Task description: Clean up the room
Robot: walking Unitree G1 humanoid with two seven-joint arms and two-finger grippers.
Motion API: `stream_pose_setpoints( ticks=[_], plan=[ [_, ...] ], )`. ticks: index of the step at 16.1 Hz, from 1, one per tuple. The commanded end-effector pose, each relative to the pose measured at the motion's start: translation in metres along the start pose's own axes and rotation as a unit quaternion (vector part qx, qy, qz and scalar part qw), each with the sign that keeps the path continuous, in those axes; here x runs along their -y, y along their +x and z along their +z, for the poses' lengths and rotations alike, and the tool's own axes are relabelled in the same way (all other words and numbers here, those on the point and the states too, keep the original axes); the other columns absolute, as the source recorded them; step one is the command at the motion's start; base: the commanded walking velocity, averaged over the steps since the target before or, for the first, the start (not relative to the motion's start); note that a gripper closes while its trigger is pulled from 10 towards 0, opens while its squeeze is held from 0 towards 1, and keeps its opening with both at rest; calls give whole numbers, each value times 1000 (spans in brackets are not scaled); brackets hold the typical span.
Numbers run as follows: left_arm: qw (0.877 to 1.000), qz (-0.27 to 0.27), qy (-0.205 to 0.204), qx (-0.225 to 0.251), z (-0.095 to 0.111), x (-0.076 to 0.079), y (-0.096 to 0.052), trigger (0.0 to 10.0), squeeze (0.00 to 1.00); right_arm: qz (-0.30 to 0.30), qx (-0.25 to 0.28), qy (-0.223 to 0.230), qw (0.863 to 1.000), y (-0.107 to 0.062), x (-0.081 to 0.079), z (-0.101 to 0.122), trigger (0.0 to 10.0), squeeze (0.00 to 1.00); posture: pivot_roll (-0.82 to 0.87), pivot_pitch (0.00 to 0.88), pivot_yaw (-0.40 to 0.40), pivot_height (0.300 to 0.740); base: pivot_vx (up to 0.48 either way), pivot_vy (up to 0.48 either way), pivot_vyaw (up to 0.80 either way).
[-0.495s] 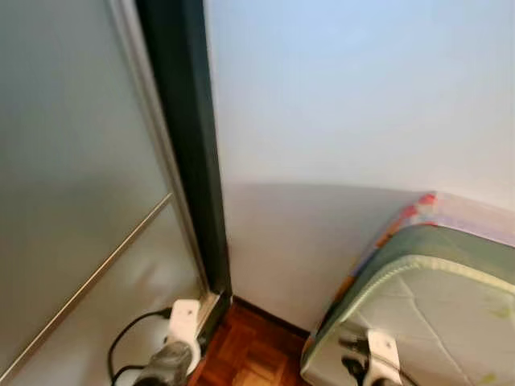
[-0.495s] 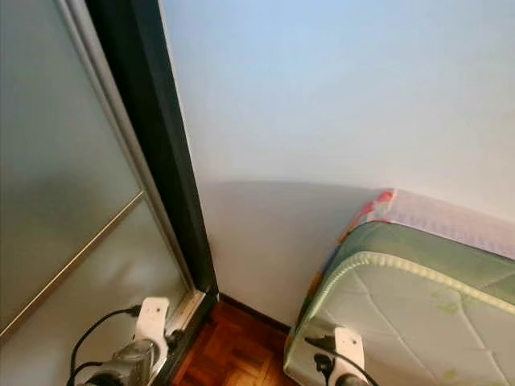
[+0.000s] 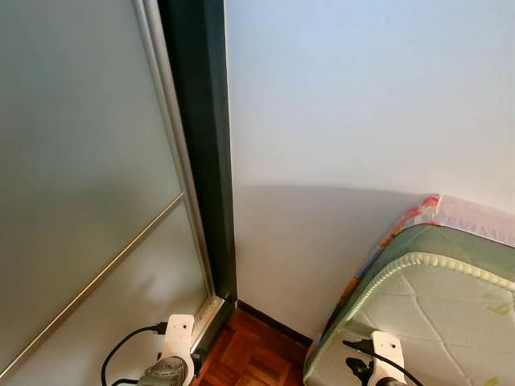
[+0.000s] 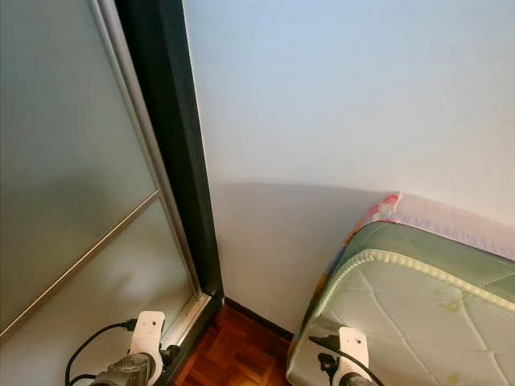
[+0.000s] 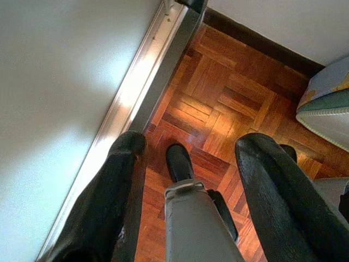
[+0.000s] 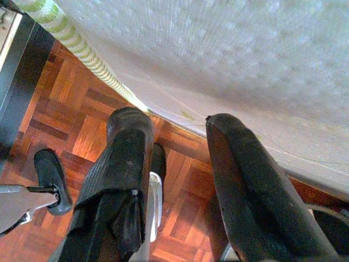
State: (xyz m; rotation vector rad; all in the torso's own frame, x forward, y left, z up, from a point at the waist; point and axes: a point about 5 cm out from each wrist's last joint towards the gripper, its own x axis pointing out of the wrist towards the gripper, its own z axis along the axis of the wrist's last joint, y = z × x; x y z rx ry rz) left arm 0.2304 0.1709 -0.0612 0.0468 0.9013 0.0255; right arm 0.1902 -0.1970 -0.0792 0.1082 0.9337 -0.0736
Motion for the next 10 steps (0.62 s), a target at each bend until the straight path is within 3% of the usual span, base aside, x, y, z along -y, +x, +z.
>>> stream_pose_setpoints(
  ticks=[1,8,10],
  plan=[
    [1000,2,10,-13,-4,0,0,10000,0,-3,9,4,1000,1,2,6,10000,0,-63,0,-48,740,0,0,0],
    [1000,0,16,-13,-3,0,0,10000,0,0,8,2,1000,1,2,7,10000,0,-66,0,-47,740,0,0,0],
    [1000,-1,16,-13,-3,0,0,10000,0,-1,7,2,1000,1,2,7,10000,0,-67,0,-45,740,-242,0,0]
  ],
)
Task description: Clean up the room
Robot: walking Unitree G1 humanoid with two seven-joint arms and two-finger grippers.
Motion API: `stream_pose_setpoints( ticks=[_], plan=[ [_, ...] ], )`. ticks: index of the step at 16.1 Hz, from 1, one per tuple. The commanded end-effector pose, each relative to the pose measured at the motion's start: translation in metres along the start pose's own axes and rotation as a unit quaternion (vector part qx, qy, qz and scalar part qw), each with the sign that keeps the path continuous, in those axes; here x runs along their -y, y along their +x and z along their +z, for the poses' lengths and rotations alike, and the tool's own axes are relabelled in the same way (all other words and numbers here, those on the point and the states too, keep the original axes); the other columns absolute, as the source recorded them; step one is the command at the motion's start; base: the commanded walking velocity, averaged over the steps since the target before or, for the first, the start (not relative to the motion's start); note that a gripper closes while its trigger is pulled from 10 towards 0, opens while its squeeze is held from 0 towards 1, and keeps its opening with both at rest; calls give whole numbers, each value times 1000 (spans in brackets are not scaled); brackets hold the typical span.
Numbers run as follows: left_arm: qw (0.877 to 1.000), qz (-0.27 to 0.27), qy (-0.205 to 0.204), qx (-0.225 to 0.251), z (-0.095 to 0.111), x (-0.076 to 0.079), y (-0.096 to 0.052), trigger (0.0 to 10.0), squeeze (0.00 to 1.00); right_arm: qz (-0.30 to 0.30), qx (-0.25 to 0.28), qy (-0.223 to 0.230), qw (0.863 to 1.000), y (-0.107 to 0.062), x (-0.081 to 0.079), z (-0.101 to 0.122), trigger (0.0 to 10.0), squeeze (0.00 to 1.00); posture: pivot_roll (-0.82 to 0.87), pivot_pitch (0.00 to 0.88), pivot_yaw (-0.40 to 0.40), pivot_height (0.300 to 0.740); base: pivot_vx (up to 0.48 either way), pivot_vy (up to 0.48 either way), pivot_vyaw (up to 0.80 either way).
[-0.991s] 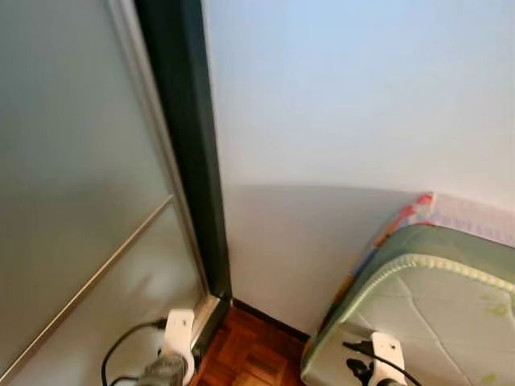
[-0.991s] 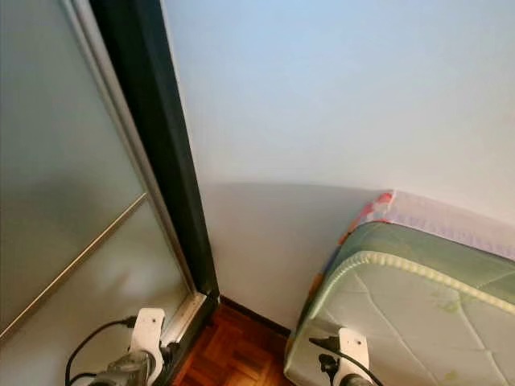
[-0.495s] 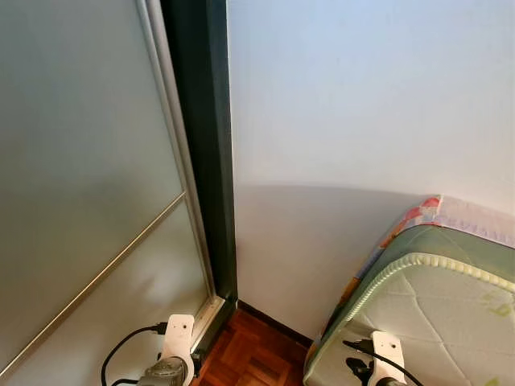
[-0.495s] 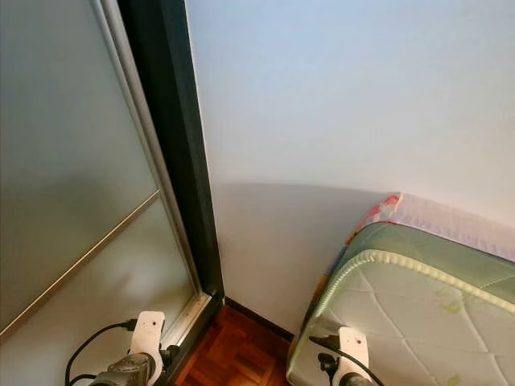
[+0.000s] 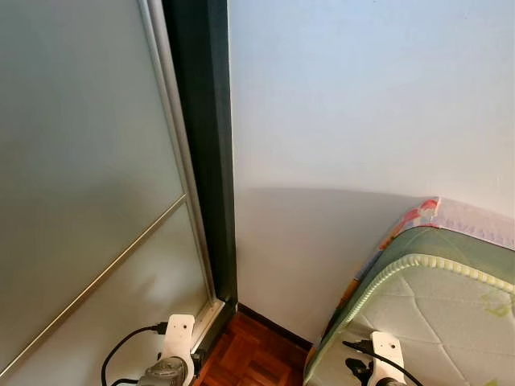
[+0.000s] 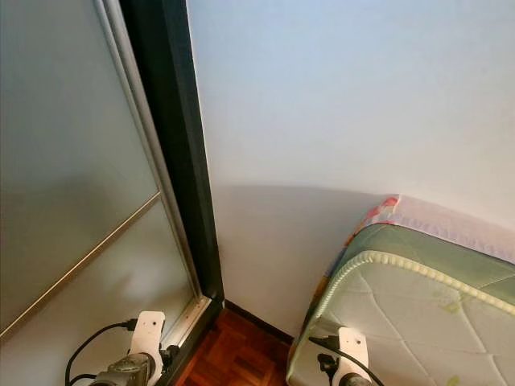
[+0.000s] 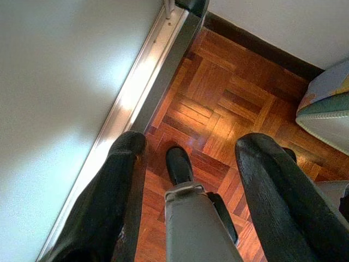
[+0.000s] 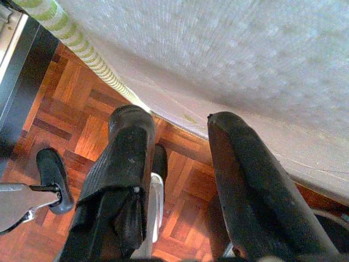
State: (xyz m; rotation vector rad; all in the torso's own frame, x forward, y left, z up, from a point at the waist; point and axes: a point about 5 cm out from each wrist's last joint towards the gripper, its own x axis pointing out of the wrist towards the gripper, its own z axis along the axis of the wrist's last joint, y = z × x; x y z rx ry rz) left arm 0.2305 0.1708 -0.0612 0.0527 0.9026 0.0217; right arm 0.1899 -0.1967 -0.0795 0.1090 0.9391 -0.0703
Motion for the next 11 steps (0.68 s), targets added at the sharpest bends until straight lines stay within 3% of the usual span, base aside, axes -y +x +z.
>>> stream_pose_setpoints(
  ticks=[1,11],
  plan=[
    [1000,-1,14,-13,-3,0,0,10000,0,-2,10,2,1000,1,2,8,10000,0,-68,0,-44,740,-244,0,0],
    [1000,-3,18,-12,-3,-1,0,10000,0,0,8,-1,1000,1,1,8,10000,0,-67,2,-41,740,-286,0,0]
  ],
)
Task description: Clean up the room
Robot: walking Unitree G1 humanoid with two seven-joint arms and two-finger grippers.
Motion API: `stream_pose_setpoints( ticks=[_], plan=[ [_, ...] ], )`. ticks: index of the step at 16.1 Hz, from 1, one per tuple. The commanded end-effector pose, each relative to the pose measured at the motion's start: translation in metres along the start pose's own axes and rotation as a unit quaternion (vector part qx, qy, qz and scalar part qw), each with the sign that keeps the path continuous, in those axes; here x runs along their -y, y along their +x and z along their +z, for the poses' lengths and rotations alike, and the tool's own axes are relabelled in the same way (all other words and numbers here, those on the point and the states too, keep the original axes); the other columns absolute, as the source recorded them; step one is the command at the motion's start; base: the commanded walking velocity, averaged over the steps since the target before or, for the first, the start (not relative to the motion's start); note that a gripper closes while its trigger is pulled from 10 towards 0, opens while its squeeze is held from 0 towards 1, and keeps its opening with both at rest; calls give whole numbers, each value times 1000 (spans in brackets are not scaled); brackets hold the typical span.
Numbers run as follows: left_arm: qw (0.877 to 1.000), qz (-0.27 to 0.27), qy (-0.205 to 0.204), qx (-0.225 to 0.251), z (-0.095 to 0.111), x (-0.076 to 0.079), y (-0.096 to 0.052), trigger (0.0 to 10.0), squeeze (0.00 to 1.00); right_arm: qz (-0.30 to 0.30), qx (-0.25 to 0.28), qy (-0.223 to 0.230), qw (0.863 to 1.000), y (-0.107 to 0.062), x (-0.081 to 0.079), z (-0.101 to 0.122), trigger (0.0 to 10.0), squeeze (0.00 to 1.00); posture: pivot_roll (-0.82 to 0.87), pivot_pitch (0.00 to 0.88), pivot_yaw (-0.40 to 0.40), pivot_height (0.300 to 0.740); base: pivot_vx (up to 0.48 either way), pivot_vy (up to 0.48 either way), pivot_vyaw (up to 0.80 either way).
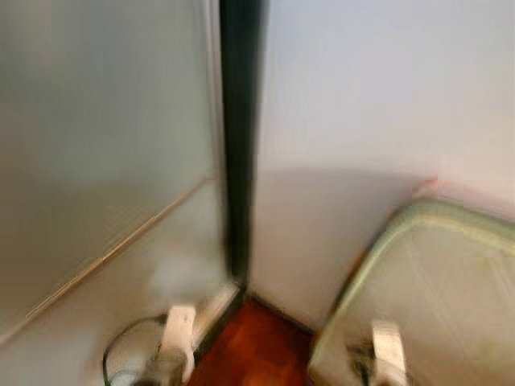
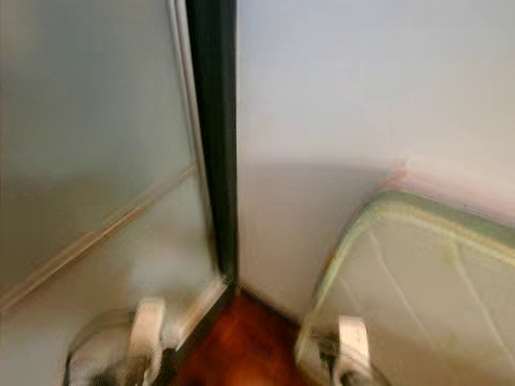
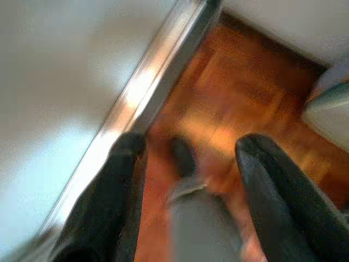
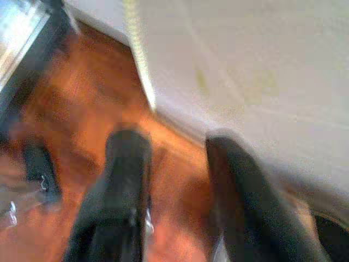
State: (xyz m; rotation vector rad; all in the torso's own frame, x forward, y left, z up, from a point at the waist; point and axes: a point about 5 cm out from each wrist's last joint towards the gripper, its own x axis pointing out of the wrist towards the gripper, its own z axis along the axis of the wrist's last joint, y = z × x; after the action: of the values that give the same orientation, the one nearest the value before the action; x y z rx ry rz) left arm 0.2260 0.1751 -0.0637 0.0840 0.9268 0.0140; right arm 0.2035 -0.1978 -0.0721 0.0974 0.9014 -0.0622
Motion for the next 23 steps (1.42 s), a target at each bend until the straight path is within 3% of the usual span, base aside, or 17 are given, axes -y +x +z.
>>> stream_pose_setpoints(
  ticks=[1,23],
  plan=[
    [1000,-6,3,0,3,3,0,10000,0,-1,-10,5,1000,-1,2,-8,10000,0,-66,2,-43,740,-296,0,0],
    [1000,-8,6,-1,3,4,0,10000,0,4,-11,0,1000,-2,2,-7,10000,0,-68,7,-43,740,-296,0,0]
  ],
)
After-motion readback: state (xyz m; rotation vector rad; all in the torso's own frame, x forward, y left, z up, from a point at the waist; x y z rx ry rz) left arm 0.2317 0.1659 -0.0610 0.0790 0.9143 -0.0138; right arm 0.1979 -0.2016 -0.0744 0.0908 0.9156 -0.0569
